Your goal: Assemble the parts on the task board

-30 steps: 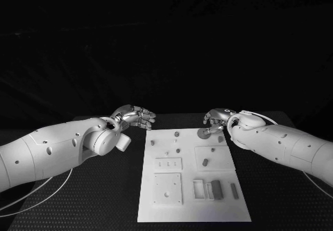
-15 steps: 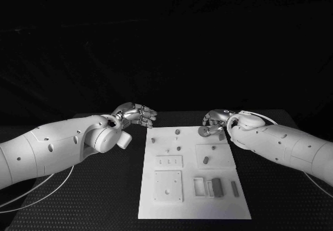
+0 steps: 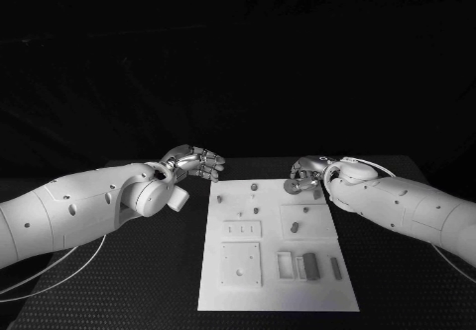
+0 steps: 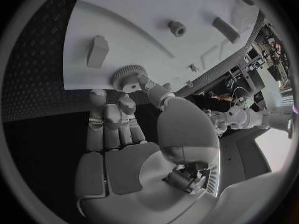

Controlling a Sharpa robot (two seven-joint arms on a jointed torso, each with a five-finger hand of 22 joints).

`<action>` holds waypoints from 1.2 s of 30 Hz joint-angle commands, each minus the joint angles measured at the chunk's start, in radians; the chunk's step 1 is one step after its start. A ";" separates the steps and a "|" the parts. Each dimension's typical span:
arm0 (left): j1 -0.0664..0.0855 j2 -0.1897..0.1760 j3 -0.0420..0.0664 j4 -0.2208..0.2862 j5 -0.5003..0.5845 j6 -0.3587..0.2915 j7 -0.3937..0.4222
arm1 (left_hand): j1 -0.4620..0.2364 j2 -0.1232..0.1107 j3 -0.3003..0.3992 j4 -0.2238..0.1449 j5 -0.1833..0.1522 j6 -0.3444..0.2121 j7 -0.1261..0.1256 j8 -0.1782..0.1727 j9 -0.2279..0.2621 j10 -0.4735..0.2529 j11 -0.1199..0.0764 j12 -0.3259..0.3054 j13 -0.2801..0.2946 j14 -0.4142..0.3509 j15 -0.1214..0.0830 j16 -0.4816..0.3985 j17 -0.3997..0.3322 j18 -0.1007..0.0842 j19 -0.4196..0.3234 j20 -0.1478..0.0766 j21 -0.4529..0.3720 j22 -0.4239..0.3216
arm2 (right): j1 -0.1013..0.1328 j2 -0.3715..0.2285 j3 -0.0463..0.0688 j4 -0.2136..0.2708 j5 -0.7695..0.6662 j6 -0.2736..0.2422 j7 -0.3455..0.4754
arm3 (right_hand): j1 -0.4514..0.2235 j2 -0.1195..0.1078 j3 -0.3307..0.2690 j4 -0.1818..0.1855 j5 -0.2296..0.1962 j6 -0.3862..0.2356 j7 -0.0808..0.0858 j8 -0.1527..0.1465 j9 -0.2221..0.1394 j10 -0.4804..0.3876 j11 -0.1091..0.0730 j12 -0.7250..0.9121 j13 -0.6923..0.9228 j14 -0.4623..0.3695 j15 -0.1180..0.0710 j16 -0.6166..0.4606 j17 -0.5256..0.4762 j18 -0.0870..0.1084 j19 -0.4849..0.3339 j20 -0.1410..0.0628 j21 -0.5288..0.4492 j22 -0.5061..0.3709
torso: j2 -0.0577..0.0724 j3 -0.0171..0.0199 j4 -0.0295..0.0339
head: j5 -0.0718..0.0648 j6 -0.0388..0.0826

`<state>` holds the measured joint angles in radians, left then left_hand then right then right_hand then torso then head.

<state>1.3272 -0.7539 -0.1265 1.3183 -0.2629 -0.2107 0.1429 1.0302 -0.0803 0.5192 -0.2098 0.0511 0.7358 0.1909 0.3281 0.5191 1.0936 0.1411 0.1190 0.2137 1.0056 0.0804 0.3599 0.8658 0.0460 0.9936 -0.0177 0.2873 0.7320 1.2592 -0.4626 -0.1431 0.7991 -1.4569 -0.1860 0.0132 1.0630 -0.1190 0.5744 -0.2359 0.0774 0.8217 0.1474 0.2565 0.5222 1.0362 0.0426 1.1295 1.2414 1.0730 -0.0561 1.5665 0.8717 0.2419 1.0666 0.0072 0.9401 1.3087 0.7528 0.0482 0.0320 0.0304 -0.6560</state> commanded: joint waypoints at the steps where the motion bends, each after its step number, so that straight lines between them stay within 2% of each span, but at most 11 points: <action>1: 0.001 -0.001 0.001 0.004 -0.004 0.013 0.007 | 0.000 -0.005 0.001 0.006 -0.002 -0.004 0.026 -0.006 -0.002 0.004 0.004 -0.006 0.001 0.010 0.001 -0.006 0.001 0.014 -0.006 -0.001 -0.005 0.002 | -0.009 0.003 -0.002 -0.004 0.002 0.026 0.013 | 0.001 0.012 0.003 -0.008 0.002 0.008 0.008 0.000 -0.001 -0.044 0.003 0.007 -0.004 -0.005 -0.003 0.006 0.001 0.020 -0.007 -0.002 0.005 0.021 | 0.001 0.0004 0.0013 | 0.002 -0.002; 5: 0.001 -0.004 0.001 0.006 -0.004 0.013 0.006 | 0.000 -0.005 0.000 0.006 -0.002 -0.005 0.026 -0.007 -0.002 0.004 0.004 -0.007 0.002 0.010 0.001 -0.007 0.002 0.014 -0.006 0.000 -0.005 0.002 | -0.015 0.002 -0.002 -0.010 0.002 0.030 0.013 | 0.000 0.018 0.003 -0.010 0.002 0.009 0.008 0.000 -0.002 -0.045 0.003 0.009 -0.007 -0.005 -0.003 0.006 0.001 0.020 -0.007 -0.002 0.006 0.021 | 0.000 0.0004 0.0004 | 0.005 -0.008; 11: 0.001 -0.006 0.001 0.007 -0.004 0.014 0.005 | 0.000 -0.005 0.000 0.007 -0.002 -0.006 0.027 -0.007 -0.002 0.003 0.004 -0.007 0.002 0.010 0.001 -0.007 0.002 0.014 -0.006 0.000 -0.006 0.002 | -0.019 -0.001 -0.003 -0.017 0.002 0.041 0.009 | -0.005 0.014 0.000 -0.012 0.001 0.010 0.009 0.000 -0.002 -0.047 0.003 0.012 -0.011 -0.006 -0.003 0.006 0.001 0.020 -0.009 -0.001 0.007 0.021 | -0.001 -0.0008 -0.0010 | 0.006 -0.011; 17: 0.001 -0.006 0.001 0.009 -0.004 0.014 0.005 | -0.001 -0.005 0.000 0.007 -0.002 -0.006 0.027 -0.008 -0.002 0.003 0.005 -0.007 0.002 0.010 0.001 -0.008 0.003 0.014 -0.006 0.000 -0.006 0.002 | -0.020 -0.001 -0.004 -0.017 0.002 0.044 0.009 | -0.006 0.013 0.000 -0.013 0.002 0.007 0.011 -0.002 -0.004 -0.049 0.005 0.014 -0.016 -0.007 -0.001 0.005 0.001 0.020 -0.010 -0.001 0.007 0.020 | -0.001 0.0000 -0.0015 | 0.006 -0.011; 20: 0.001 -0.005 0.001 0.008 -0.004 0.013 0.005 | -0.001 -0.005 0.000 0.007 -0.002 -0.006 0.027 -0.008 -0.002 0.003 0.005 -0.008 0.002 0.010 0.001 -0.008 0.003 0.014 -0.006 0.000 -0.006 0.002 | -0.021 0.001 -0.005 -0.019 0.002 0.056 0.004 | -0.010 0.006 0.000 -0.016 0.002 -0.005 0.017 -0.010 -0.008 -0.054 0.011 0.015 -0.023 -0.009 0.003 0.003 0.001 0.020 -0.012 0.000 0.007 0.019 | -0.001 -0.0001 -0.0006 | 0.006 -0.012; 25: 0.001 -0.006 0.001 0.008 -0.004 0.013 0.005 | -0.001 -0.005 0.000 0.007 -0.002 -0.007 0.027 -0.008 -0.002 0.003 0.005 -0.008 0.002 0.010 0.001 -0.009 0.004 0.014 -0.006 0.000 -0.006 0.002 | -0.021 -0.002 -0.006 -0.018 0.001 0.066 -0.004 | -0.022 -0.009 0.001 -0.010 0.002 -0.027 0.037 -0.024 -0.019 -0.071 0.030 0.021 -0.037 -0.017 0.022 0.001 0.001 0.020 -0.019 0.004 0.003 0.018 | -0.002 -0.0003 0.0003 | 0.006 -0.013; 31: 0.001 -0.008 0.001 0.009 -0.004 0.012 0.005 | -0.001 -0.005 0.000 0.007 -0.002 -0.007 0.027 -0.008 -0.002 0.003 0.005 -0.008 0.002 0.010 0.001 -0.009 0.004 0.014 -0.006 0.000 -0.006 0.003 | -0.022 -0.004 -0.007 -0.019 -0.006 0.083 -0.013 | -0.024 -0.009 0.002 -0.006 0.002 -0.021 0.038 -0.021 -0.019 -0.074 0.031 0.026 -0.042 -0.018 0.024 0.002 0.002 0.020 -0.019 0.005 0.003 0.018 | -0.001 -0.0005 -0.0017 | 0.006 -0.014; 33: 0.001 -0.008 0.001 0.010 -0.004 0.012 0.005 | -0.001 -0.005 0.000 0.008 -0.002 -0.007 0.027 -0.008 -0.002 0.003 0.005 -0.008 0.002 0.010 0.001 -0.009 0.004 0.014 -0.006 0.000 -0.006 0.003 | -0.022 -0.005 -0.007 -0.016 -0.008 0.085 -0.011 | -0.023 -0.003 0.006 -0.004 0.002 -0.007 0.035 -0.013 -0.016 -0.077 0.028 0.030 -0.046 -0.019 0.022 0.003 0.002 0.020 -0.019 0.006 0.003 0.019 | -0.001 -0.0005 -0.0017 | 0.006 -0.014; 36: 0.001 -0.009 0.001 0.012 -0.004 0.012 0.005 | -0.001 -0.005 0.001 0.008 -0.002 -0.007 0.028 -0.008 -0.002 0.003 0.005 -0.009 0.003 0.011 0.001 -0.009 0.004 0.014 -0.006 0.000 -0.006 0.003 | -0.022 -0.005 -0.007 -0.014 -0.009 0.078 -0.006 | -0.006 0.027 0.014 -0.017 0.002 0.024 0.025 0.005 -0.009 -0.077 0.019 0.039 -0.054 -0.019 0.014 0.004 0.002 0.020 -0.020 0.005 0.005 0.020 | -0.001 -0.0002 -0.0018 | 0.005 -0.014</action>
<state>1.3273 -0.7631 -0.1264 1.3272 -0.2648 -0.2100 0.1410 1.0302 -0.0803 0.5192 -0.2098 0.0511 0.7358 0.1908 0.3245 0.5183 1.0935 0.1410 0.1152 0.2152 1.0082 0.0830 0.3559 0.8684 0.0524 0.9936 -0.0177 0.2874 0.7336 1.2514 -0.4636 -0.1422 0.7877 -1.4453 -0.1802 0.0293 1.0547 -0.1004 0.5870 -0.2510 0.0774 0.8130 0.1558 0.2536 0.5084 1.0163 0.0415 1.1653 1.1882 1.0556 -0.0385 1.5664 0.8726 0.2420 1.0517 0.0107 0.9452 1.3087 0.7512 0.0477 0.0307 0.0360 -0.6696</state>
